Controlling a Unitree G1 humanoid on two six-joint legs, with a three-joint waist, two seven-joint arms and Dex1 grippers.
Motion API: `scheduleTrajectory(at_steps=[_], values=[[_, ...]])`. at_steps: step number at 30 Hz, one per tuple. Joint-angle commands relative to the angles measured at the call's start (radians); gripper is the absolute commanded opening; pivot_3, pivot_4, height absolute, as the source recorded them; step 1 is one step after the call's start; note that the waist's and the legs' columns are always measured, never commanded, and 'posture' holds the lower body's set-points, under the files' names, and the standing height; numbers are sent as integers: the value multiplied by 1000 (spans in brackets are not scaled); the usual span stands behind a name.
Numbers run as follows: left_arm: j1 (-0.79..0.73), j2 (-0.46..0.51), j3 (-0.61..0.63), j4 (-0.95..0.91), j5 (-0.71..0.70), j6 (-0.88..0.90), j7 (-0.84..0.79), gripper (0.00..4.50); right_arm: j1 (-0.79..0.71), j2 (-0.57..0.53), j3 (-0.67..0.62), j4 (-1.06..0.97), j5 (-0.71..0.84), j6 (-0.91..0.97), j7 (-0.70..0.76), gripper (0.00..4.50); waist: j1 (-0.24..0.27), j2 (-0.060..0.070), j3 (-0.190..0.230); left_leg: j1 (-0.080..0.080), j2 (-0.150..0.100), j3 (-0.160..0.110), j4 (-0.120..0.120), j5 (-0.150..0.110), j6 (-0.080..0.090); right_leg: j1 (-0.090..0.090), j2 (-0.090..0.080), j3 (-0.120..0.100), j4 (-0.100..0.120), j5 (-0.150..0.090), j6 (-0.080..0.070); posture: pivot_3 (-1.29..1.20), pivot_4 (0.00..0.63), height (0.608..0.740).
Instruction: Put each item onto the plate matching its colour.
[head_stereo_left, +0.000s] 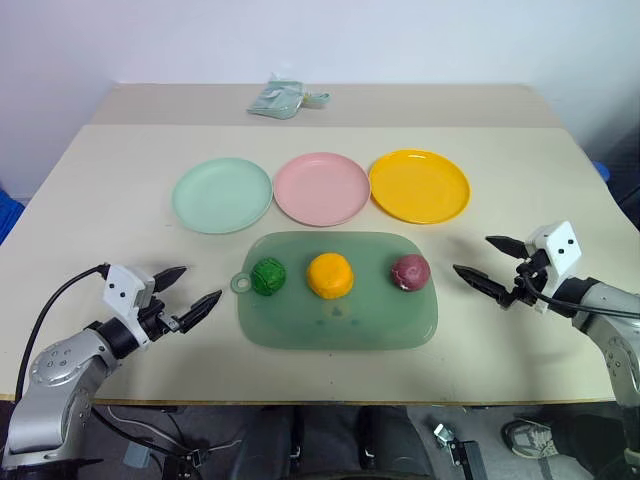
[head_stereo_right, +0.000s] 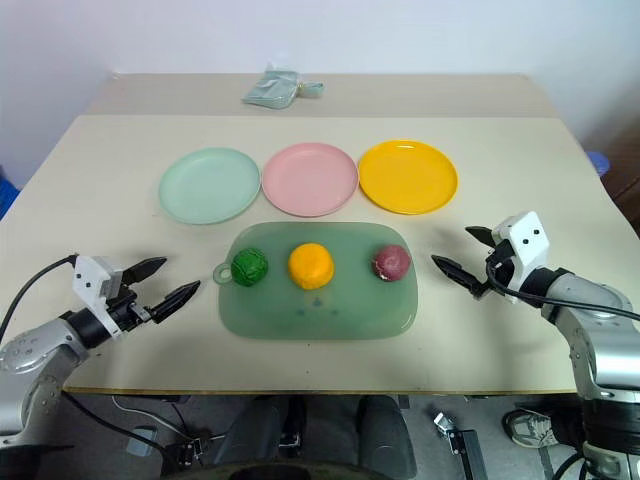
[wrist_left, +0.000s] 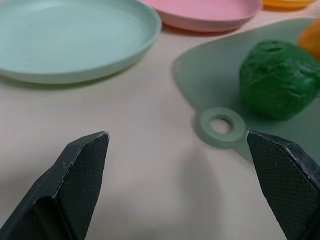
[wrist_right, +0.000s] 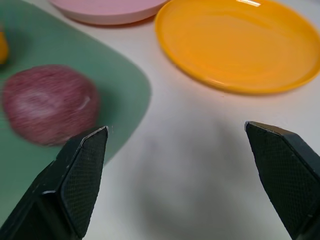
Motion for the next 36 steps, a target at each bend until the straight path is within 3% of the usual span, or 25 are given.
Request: scheduleTrajectory(at_steps=[1,8,16,19,22,23,29,32,35,36], values=[[-32,27,-63,-30,1,-7,-68,4500,11,-34,-61,-64,41,7,26,4481,1,0,0,0,0,0,0,0,0,0,0,0,0,0,0,0,150,740],[-183,22,-220,-7,73,-32,-103,4500,79,-73,-76,-249,146,88,91,4481,2,0,0,0,0,-1,0,0,0,0,1,0,0,0,0,0,150,740],[-329,-35,-337,90,156,-24,-76,4500,127,-2,64,-497,214,155,12,4481,1,-1,0,0,0,-1,0,0,0,1,4,0,0,0,0,0,150,740],[-346,-46,-332,88,156,-5,-55,3670,122,13,84,-504,209,157,-14,4500,3,-1,0,0,0,0,1,0,1,1,4,0,0,0,0,0,150,740],[-355,-50,-318,68,152,11,-27,2272,109,19,107,-501,210,151,-25,4500,3,-1,0,0,0,-1,1,0,1,1,4,0,1,0,0,0,150,740],[-370,-59,-302,68,150,25,6,2056,101,21,116,-497,206,146,-28,4500,2,-1,0,0,0,-1,1,0,1,1,4,0,1,0,0,0,150,740],[-547,-157,-185,188,215,100,339,2056,-2,61,175,-466,199,137,-63,4500,3,-3,1,0,-1,-1,2,0,1,1,5,-1,2,0,1,0,150,740],[-688,-200,-140,326,289,151,557,2056,-77,93,222,-420,167,133,-93,4500,3,-5,0,0,-1,-2,3,1,1,1,5,-2,2,0,1,0,150,740],[-792,-217,-130,501,336,149,664,2056,-117,116,265,-397,143,126,-102,4500,3,-5,0,0,-1,-1,3,1,1,1,6,-2,3,0,1,0,150,740],[-810,-221,-124,538,339,146,683,2540,-125,122,275,-395,141,129,-105,4500,2,-5,0,0,-1,-1,3,1,1,1,6,-2,3,0,1,0,150,740]])
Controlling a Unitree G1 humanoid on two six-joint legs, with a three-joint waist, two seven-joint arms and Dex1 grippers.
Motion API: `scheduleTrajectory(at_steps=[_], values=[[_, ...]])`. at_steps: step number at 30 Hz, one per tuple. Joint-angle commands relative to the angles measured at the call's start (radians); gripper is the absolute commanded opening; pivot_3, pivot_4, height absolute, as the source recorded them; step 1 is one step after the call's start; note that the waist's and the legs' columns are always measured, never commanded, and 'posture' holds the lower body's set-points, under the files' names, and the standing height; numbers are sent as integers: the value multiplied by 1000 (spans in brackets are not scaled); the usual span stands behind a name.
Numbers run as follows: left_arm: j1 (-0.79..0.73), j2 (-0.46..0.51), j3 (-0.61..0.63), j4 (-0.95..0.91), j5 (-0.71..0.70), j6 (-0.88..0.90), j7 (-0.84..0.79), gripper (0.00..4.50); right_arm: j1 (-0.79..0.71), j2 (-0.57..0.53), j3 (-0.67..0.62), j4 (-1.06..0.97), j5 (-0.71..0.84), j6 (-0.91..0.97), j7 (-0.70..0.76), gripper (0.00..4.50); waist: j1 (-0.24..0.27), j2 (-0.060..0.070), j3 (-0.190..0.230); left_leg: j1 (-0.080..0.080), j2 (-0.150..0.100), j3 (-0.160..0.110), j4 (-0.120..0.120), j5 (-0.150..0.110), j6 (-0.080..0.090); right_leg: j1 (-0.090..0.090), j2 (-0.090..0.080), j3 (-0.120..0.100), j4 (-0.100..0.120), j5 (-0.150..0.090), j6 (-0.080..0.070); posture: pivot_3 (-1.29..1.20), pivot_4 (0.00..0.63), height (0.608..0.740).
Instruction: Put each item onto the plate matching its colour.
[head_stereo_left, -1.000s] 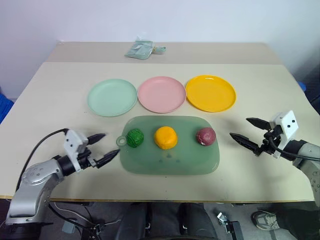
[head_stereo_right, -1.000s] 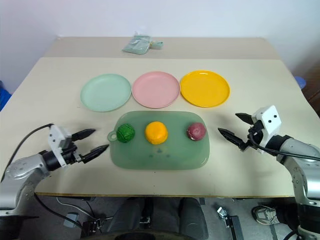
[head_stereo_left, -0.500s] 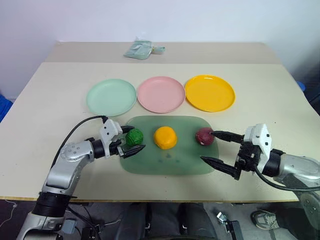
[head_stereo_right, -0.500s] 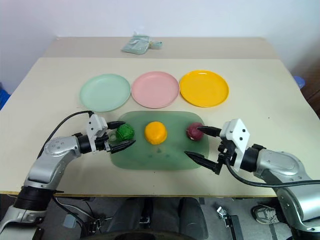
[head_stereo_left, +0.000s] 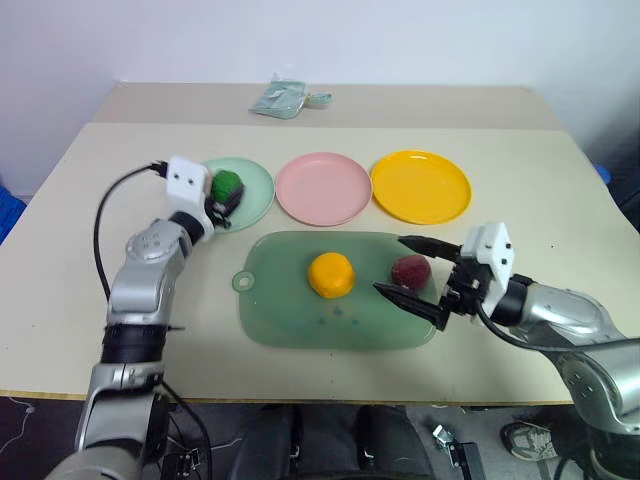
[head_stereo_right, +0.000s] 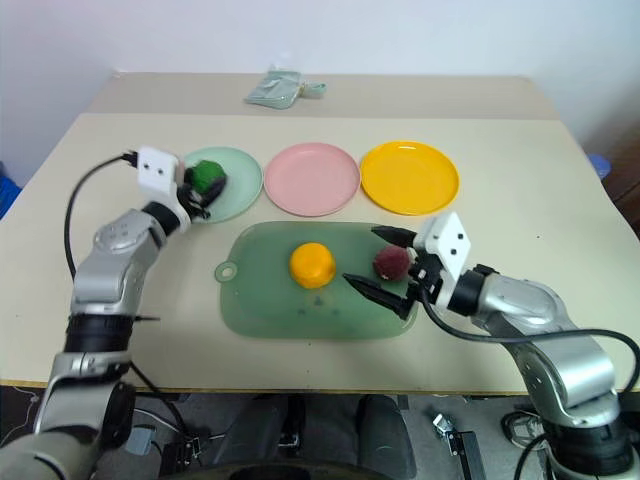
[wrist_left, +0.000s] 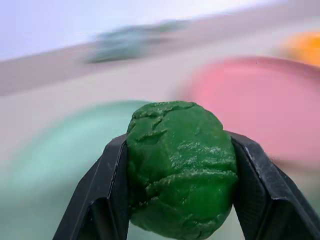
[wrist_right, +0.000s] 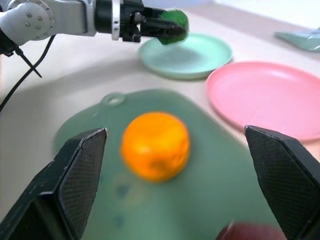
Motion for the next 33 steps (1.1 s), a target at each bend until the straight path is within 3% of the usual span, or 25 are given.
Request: scheduleTrajectory(at_steps=[1,2,4,9,13,18,25,30,33], values=[[-50,-13,36,114,26,-6,83,3045,-22,21,26,-5,-10,-15,-13,4500,-1,0,0,0,0,0,0,0,0,0,0,0,1,0,0,0,150,740],[-61,-13,37,137,26,-16,85,3354,-28,27,38,-1,-16,-13,-15,4500,-1,0,0,-1,0,0,0,0,0,0,0,0,1,0,0,0,150,740],[-67,-4,26,166,41,-39,80,4429,-42,36,63,4,-21,1,-26,4500,-1,-1,1,-1,0,1,0,0,0,0,0,0,0,0,0,0,150,740],[-28,37,23,151,56,-109,15,4429,-97,81,154,7,-86,12,-82,4500,-2,-2,1,-1,0,0,1,0,-1,0,0,-1,0,0,1,0,150,740],[134,105,96,-47,-64,-191,-179,4429,-162,139,283,40,-199,15,-144,4500,-24,-2,1,-1,1,2,0,0,-1,-2,0,0,1,0,0,0,150,740],[453,221,84,-390,-237,-161,-507,4429,-195,167,345,108,-252,44,-153,4500,-24,-2,1,-1,1,1,-2,1,-2,-2,-1,-1,0,0,0,0,150,740],[680,291,15,-627,-297,-117,-656,4429,-234,194,379,195,-287,100,-145,4500,-23,-2,1,0,1,0,-1,1,-2,-1,-2,0,-1,0,0,0,150,740],[714,284,3,-693,-312,-96,-656,4500,-253,212,352,176,-265,106,-126,3079,-26,-2,1,0,1,0,-1,1,-2,-2,-1,0,-1,0,0,0,150,740],[728,278,-26,-724,-308,-98,-663,4500,-312,244,277,201,-264,91,-175,3043,-25,-2,1,0,1,0,-1,1,-2,-2,-1,0,-1,0,0,0,150,740]])
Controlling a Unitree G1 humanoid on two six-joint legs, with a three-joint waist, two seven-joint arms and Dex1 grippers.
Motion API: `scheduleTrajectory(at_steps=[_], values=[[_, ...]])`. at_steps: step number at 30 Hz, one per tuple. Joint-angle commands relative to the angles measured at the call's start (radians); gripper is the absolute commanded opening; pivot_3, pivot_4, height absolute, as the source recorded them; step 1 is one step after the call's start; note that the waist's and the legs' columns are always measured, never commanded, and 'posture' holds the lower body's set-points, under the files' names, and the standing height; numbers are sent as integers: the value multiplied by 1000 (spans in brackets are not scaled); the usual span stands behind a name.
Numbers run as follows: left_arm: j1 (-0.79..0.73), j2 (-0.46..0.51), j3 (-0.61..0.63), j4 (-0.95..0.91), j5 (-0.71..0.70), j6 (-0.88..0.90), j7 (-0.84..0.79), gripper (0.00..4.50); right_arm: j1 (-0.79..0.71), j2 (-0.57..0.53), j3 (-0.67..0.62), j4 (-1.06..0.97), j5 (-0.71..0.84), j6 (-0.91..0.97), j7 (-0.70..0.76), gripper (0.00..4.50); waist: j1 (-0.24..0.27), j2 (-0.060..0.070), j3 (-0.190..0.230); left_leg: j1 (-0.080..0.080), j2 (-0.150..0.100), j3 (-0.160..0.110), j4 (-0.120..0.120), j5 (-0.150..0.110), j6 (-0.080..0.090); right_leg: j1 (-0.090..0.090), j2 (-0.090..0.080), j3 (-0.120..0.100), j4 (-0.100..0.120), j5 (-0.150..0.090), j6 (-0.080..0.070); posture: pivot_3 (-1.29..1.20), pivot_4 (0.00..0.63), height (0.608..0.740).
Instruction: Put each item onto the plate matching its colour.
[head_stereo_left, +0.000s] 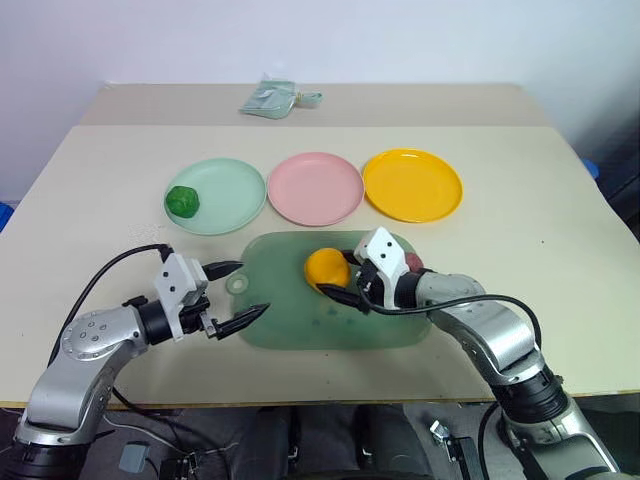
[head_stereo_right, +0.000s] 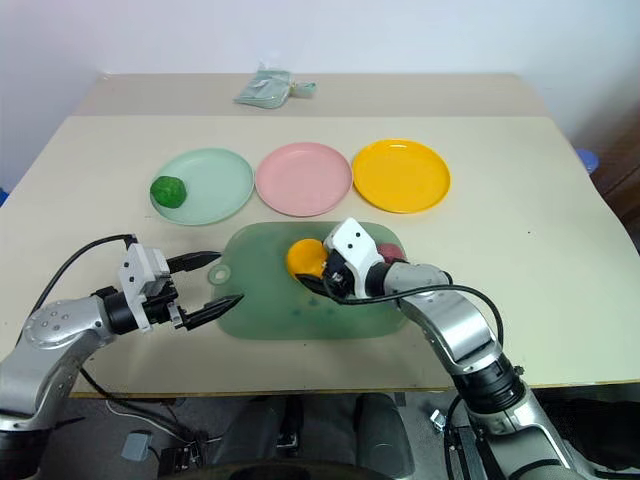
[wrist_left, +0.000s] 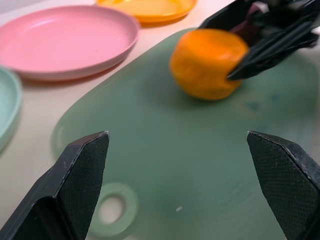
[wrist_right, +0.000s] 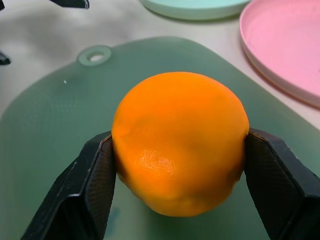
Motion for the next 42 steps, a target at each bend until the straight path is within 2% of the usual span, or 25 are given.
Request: scheduleTrajectory(at_steps=[1,7,13,14,15,17,20,22,26,31,36,38,41,42], values=[[10,-6,-32,-59,-9,-7,-8,4500,-94,41,-120,12,1,-27,-68,3043,0,0,0,0,0,0,0,0,0,0,0,0,0,0,0,0,150,740],[-14,-45,-98,-92,-3,-7,16,4500,-303,75,-255,397,-134,-62,-312,3043,3,0,0,0,-1,0,0,0,0,0,0,0,1,0,0,0,150,740],[-18,-79,-152,-94,23,-19,41,4500,-459,105,-308,780,-182,-226,-364,3043,-9,2,1,0,0,2,-2,0,0,-1,2,0,1,0,0,0,150,740],[-17,-85,-155,-92,29,-25,46,4500,-474,107,-315,814,-183,-245,-366,4105,-10,3,1,0,1,2,-2,0,0,-1,2,0,1,0,0,0,150,740],[-15,-91,-157,-89,36,-32,53,4500,-483,105,-316,833,-186,-271,-358,4405,-9,3,2,0,1,3,-2,0,0,-1,2,1,1,0,0,0,150,740],[2,-96,-154,-79,43,-52,55,4500,-470,91,-314,784,-178,-319,-303,4405,-8,4,2,0,1,3,-2,0,0,-1,2,1,1,0,0,0,150,740],[29,-100,-145,-72,50,-71,60,4500,-370,20,-311,608,-122,-376,-114,4405,-1,4,2,-1,1,2,-2,0,0,-1,2,1,1,0,0,0,150,740],[36,-100,-147,-70,55,-78,64,4500,-270,-40,-319,458,-26,-360,62,4405,11,4,1,-1,1,1,-2,0,1,0,2,1,1,0,0,0,150,740],[32,-102,-157,-66,57,-82,62,4500,-46,-202,-328,206,125,-246,303,4405,24,4,1,0,0,1,0,-1,2,2,1,1,-1,0,0,0,150,740],[-2,-99,-174,-52,57,-77,47,4500,74,-299,-324,142,127,-202,355,4405,18,4,1,1,0,2,1,-1,3,2,0,2,-1,0,0,0,150,740],[-30,-97,-175,-45,54,-64,40,4500,103,-316,-260,201,11,-253,328,4405,19,5,1,1,1,1,1,-1,2,1,0,2,0,0,0,0,150,740],[-36,-95,-172,-48,51,-58,40,4500,93,-298,-260,204,19,-251,329,3888,20,5,1,1,1,2,1,-1,2,1,0,2,-1,0,0,0,150,740],[-33,-90,-158,-56,48,-48,49,4500,45,-241,-256,197,30,-255,306,2702,22,5,1,1,0,1,1,-1,2,1,0,1,-1,0,0,0,150,740],[-30,-89,-147,-55,50,-47,56,4500,17,-210,-251,205,27,-262,287,2702,22,5,1,1,0,1,1,-1,2,1,0,1,-1,0,0,0,150,740]])
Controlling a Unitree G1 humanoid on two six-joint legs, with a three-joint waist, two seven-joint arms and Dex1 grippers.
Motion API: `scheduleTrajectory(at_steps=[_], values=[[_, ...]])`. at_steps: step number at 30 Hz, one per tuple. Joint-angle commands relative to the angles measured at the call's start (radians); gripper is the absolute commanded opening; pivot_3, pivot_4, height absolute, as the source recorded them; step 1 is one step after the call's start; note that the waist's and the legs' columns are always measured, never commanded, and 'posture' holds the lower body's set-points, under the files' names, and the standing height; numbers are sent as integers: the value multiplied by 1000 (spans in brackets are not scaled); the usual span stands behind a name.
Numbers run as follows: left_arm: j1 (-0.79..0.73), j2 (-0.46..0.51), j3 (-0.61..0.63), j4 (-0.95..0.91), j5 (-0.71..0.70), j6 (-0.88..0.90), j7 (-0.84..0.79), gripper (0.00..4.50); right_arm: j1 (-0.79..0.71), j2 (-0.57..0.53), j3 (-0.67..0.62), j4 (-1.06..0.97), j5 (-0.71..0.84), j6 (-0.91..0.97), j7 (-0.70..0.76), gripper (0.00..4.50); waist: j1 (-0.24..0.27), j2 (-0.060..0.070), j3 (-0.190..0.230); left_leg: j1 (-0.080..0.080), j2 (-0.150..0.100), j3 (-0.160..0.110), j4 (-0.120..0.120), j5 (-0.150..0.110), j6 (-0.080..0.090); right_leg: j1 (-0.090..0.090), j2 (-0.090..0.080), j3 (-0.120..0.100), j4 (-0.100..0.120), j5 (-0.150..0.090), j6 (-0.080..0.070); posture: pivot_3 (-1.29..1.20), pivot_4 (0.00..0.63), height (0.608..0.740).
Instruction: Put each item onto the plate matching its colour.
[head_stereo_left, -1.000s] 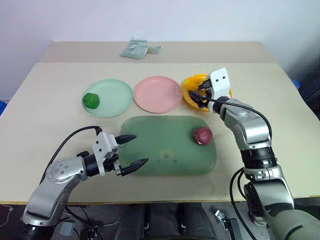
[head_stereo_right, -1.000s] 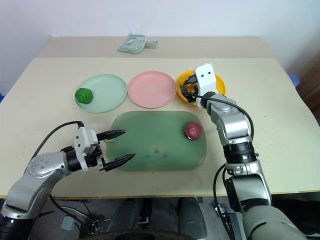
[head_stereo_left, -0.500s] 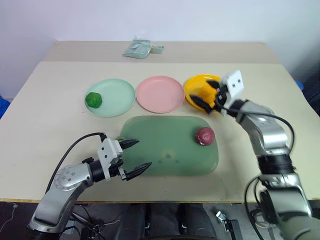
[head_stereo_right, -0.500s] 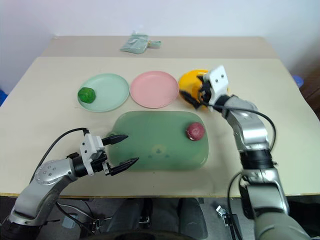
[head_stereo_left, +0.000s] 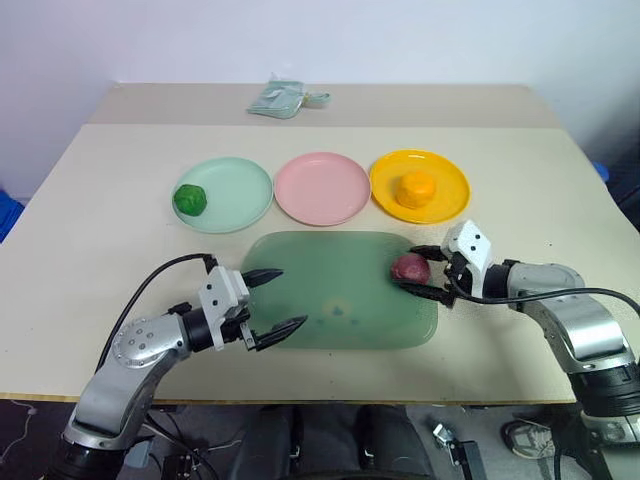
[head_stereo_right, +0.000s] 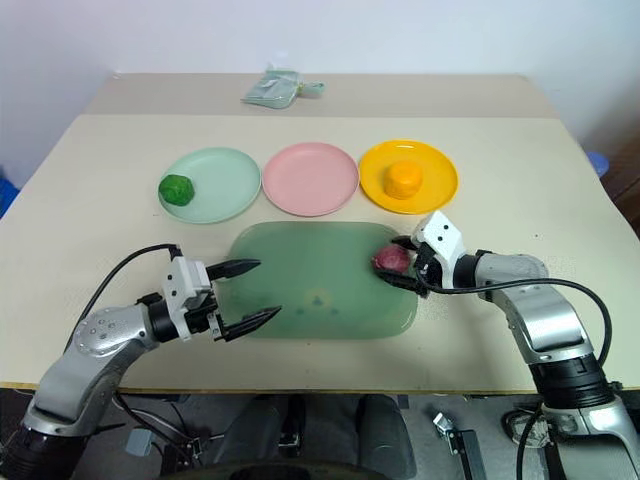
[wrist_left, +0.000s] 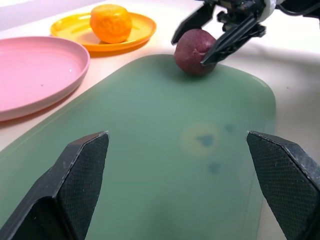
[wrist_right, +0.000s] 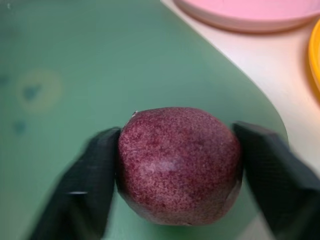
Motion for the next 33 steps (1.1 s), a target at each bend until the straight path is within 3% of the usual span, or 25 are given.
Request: scheduleTrajectory(at_steps=[1,4,8,14,15,17,18,23,28,33], values=[[3,9,34,-21,-9,5,18,4500,-102,92,-1,-4,3,-37,-59,2702,-3,0,0,0,0,0,0,0,0,0,0,0,0,0,0,0,150,740],[-6,-11,102,12,-9,6,83,4500,-221,221,31,74,-61,-39,-189,2702,-10,0,0,0,0,0,0,1,-1,-1,1,0,0,0,0,0,150,740],[-28,-57,221,45,-24,19,209,4500,-429,434,46,334,-152,-35,-417,2702,-22,0,0,-1,0,-1,-1,1,-2,-2,1,0,1,0,0,0,150,740],[57,-58,265,-34,-27,32,242,4500,-646,577,65,733,-240,-222,-488,2702,-27,0,0,-2,-1,-1,-2,1,-2,-2,1,-1,2,0,0,0,150,740],[74,-58,269,-49,-25,31,248,4500,-670,589,61,777,-244,-251,-491,3462,-29,0,0,-2,-1,-1,-2,1,-2,-2,1,-1,1,0,0,0,150,740],[93,-63,268,-71,-19,33,266,4500,-687,589,58,813,-250,-305,-478,4264,-27,0,0,-2,-1,-1,-2,1,-2,-2,1,-1,1,0,0,0,150,740],[101,-66,267,-80,-17,35,275,4500,-682,582,60,804,-251,-330,-457,4485,-26,0,0,-2,-1,-1,-2,1,-2,-2,2,-1,2,0,0,0,150,740],[125,-74,273,-95,-2,29,314,4500,-575,469,33,630,-199,-370,-297,4485,-24,0,0,-2,-1,-1,-2,1,-2,-2,2,-1,2,0,0,0,150,740],[144,-68,353,-20,15,-8,337,4500,-392,242,-47,404,-85,-317,-62,4485,-21,0,0,-2,-1,-1,-2,1,-2,-1,1,-1,1,0,0,0,150,740],[187,-26,482,114,48,-78,325,4500,-169,17,-159,306,-27,-254,56,4485,-24,0,0,-1,0,0,-2,1,-1,-1,1,-1,-1,0,0,0,150,740]])
